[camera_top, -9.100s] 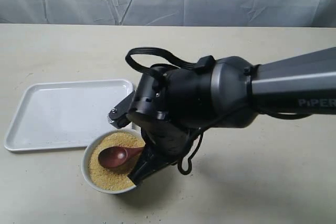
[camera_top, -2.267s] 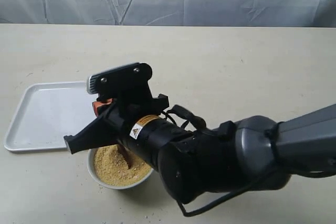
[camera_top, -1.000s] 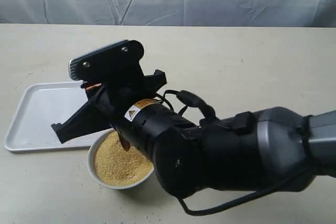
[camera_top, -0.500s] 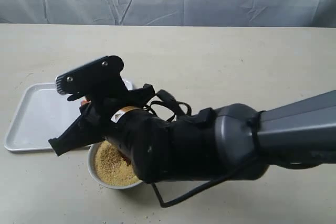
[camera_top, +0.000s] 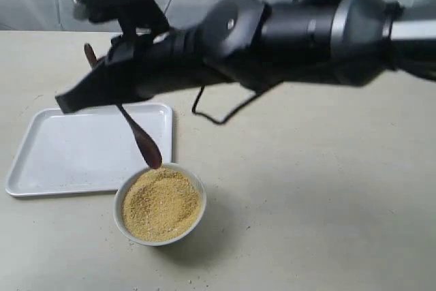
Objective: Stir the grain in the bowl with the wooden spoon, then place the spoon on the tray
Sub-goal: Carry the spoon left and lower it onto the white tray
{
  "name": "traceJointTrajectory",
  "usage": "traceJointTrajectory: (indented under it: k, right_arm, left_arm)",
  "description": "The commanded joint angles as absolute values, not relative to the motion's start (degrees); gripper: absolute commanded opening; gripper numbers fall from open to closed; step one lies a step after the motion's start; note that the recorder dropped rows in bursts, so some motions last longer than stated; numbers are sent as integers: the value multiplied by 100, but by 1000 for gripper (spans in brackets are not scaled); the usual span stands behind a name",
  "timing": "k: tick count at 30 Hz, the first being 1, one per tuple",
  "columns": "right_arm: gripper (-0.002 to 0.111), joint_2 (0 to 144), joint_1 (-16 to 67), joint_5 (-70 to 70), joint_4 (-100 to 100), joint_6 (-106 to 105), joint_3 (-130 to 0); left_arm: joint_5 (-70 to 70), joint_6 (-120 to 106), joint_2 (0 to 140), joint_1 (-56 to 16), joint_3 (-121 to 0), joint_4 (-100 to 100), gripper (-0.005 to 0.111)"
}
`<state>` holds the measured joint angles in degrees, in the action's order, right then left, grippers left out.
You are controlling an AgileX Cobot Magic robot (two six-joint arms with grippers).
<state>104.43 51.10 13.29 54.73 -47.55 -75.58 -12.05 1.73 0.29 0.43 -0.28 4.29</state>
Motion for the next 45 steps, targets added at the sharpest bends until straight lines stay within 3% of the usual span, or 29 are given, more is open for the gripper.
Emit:
traceJointTrajectory:
  k: [1,7,16,29,38,45]
  right_arm:
    - [-1,10995,4626,2850,5134,-4702,-8970]
    - [-1,12377,4565,4245,3688,-3436,-10927]
    - [-1,14322,4577,5682,2700,-3546,-13407]
    - [1,14911,5179,5468,1995,-4144,-13863]
    - [58,14881,5204,5352,1708,-3320,-13863]
    - [61,14448,5204,6032,530,-1401,-13863]
  left_arm:
    - [-1175,190,0,48,0,409,0]
    - [-1175,190,0,48,0,409,0]
    - [-1175,190,0,48,0,409,0]
    - [-1175,190,0,48,0,409,0]
    - [-1175,190,0,48,0,409,0]
    - [-1186,190,0,48,0,409,0]
